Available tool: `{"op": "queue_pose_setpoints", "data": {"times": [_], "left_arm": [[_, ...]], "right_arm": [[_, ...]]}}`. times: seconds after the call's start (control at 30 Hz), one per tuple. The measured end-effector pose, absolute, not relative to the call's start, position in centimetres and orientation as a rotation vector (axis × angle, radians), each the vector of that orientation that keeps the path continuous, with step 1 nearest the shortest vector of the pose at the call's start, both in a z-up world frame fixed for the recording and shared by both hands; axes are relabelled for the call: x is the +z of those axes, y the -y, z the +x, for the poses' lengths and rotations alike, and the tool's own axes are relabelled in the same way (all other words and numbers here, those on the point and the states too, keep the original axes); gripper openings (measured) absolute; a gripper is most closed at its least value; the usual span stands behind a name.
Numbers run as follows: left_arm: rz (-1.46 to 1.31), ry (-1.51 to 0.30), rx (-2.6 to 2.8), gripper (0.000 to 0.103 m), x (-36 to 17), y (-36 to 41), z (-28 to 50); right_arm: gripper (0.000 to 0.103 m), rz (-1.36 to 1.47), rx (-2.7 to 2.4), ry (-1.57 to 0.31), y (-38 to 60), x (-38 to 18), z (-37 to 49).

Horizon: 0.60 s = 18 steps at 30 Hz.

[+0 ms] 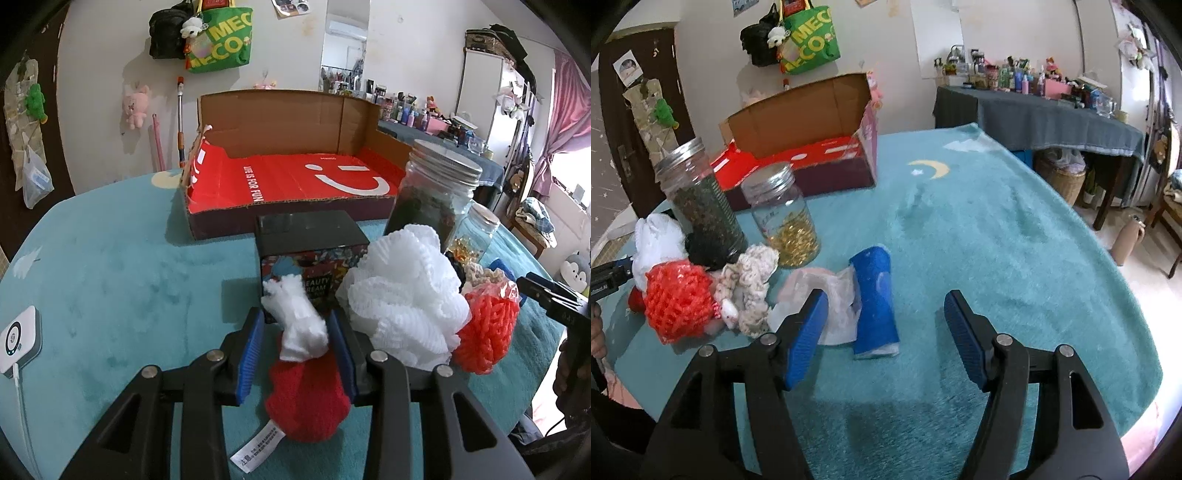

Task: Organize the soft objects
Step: 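Lift the white puff with the left tool while the right tool lifts the blue cylinder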

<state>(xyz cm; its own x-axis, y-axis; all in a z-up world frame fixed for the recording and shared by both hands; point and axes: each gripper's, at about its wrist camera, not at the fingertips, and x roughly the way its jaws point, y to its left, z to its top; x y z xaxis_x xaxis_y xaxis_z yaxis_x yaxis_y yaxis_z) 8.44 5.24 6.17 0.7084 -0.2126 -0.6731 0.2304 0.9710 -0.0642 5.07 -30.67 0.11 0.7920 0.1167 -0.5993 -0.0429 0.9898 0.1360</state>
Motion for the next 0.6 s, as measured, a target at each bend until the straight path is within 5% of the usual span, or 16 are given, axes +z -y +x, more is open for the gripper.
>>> {"op": "queue_pose_setpoints", "data": {"times": [0.23,0.3,0.4,0.6], "left_arm": [[0.029,-0.754,-0.253,0.034,6.1,-5.1,8.7],[0.027,-0.761,-0.257,0.018,5.9,-5.0,8.9],[0.006,-0.758,-0.277,0.014,5.9,-5.0,8.9],[0.023,-0.699,-0.293,0.014,7.4,-4.8,7.8]], "right_arm": [[0.063,0.128,0.068,-0.669,31.7,-0.1,5.9],[0.047,0.123,0.078,-0.676,31.5,-0.4,6.0],[0.021,0.130,0.138,-0.684,31.0,-0.5,6.1],[0.014,0.105,0.145,-0.599,30.2,1.3,5.1]]}}
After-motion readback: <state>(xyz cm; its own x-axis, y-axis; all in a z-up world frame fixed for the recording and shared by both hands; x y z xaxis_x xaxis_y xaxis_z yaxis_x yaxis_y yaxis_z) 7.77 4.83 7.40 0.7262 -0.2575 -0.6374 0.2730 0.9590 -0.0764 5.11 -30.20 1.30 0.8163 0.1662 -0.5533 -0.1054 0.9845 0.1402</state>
